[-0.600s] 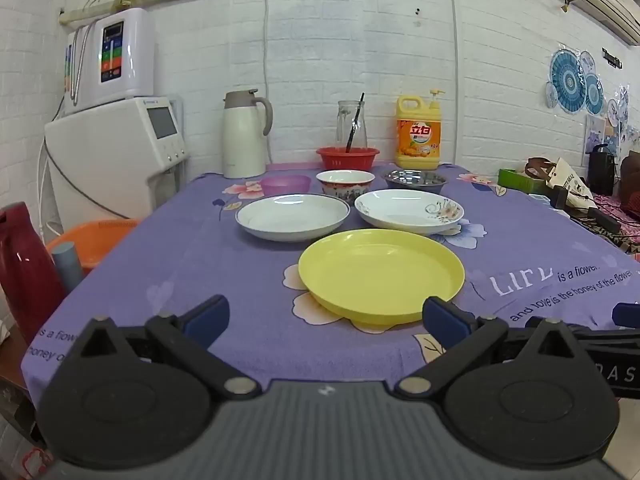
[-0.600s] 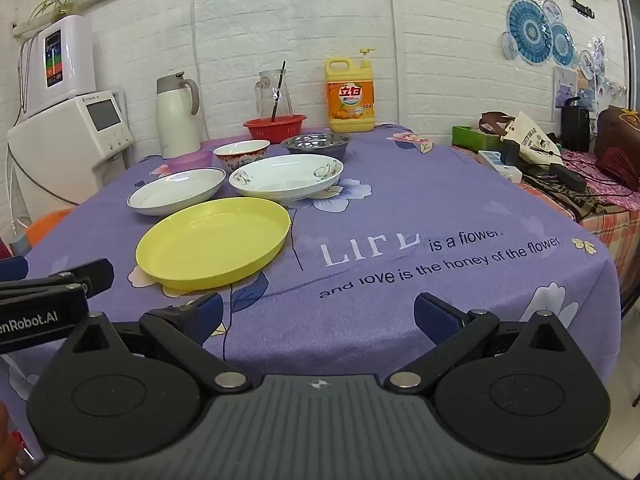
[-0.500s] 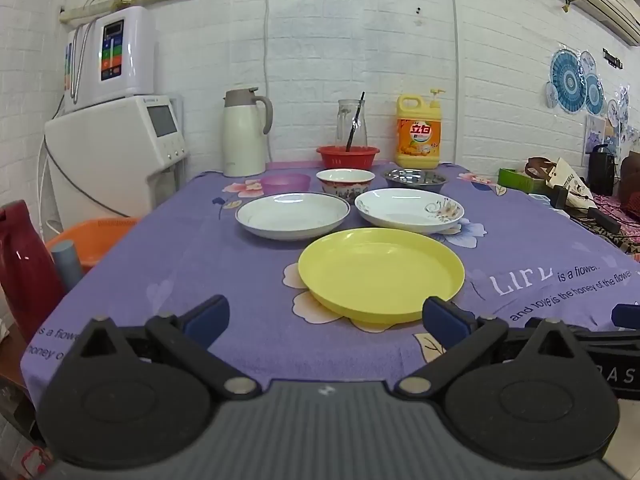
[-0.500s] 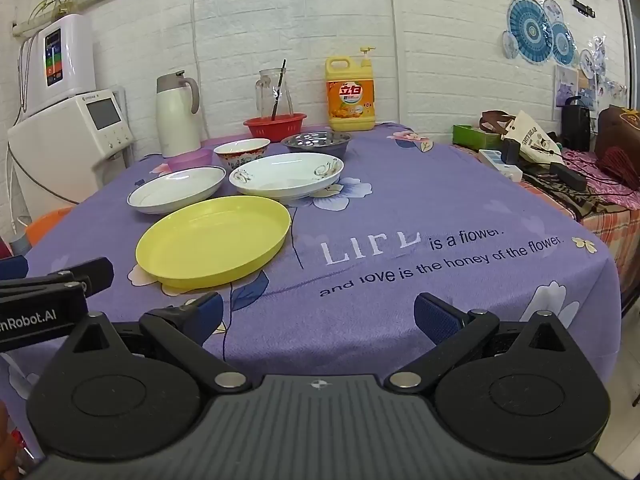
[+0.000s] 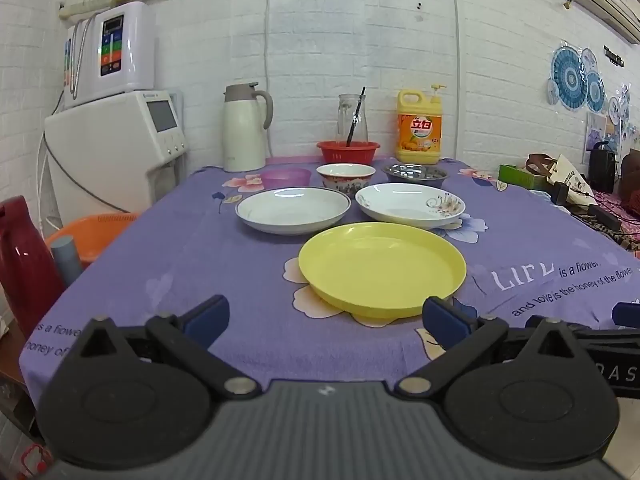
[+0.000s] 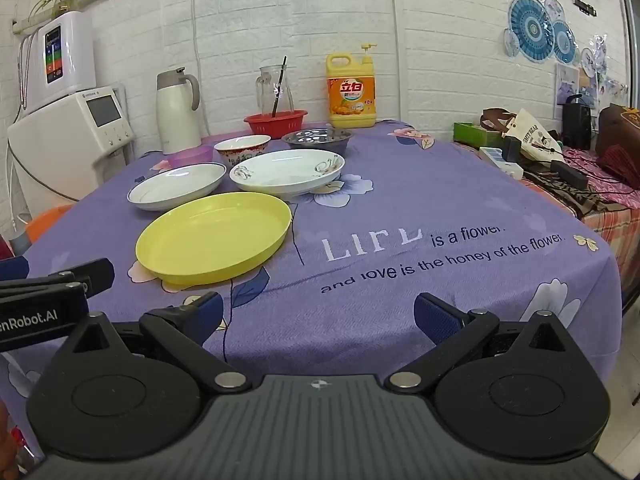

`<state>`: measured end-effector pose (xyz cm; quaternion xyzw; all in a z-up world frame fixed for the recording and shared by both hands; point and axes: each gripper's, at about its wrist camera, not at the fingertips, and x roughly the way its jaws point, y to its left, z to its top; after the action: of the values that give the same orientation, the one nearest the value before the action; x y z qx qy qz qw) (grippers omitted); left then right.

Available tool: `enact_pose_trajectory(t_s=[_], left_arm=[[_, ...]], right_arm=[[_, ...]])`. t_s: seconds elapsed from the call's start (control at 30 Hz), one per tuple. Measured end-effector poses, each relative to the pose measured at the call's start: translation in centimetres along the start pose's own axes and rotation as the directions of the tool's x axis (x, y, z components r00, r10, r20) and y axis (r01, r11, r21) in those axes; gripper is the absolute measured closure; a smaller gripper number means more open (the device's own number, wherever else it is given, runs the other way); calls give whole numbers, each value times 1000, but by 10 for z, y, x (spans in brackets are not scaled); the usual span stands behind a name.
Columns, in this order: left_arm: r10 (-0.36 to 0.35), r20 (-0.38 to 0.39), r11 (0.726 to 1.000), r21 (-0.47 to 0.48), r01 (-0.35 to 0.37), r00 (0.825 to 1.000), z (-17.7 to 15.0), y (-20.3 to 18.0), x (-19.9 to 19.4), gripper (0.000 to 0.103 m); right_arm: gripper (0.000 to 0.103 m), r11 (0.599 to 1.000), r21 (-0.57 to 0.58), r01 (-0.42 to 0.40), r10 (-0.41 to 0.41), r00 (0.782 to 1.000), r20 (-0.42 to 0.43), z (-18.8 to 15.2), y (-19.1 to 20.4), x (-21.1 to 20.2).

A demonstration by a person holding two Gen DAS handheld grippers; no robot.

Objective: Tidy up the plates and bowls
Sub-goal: 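Move the left tool toward the rim of the yellow plastic plate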

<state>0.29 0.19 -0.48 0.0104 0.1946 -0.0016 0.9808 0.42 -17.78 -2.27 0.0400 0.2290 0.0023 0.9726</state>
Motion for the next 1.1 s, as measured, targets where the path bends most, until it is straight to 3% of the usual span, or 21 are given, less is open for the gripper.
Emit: enact_pose_trajectory(t_s=[1.1], left_arm=[[-2,-18,1000,-12,2,1000,-1,1,2,1]], right_arm=[[0,1000,-10,0,0,1000,-10,-2,3,4]])
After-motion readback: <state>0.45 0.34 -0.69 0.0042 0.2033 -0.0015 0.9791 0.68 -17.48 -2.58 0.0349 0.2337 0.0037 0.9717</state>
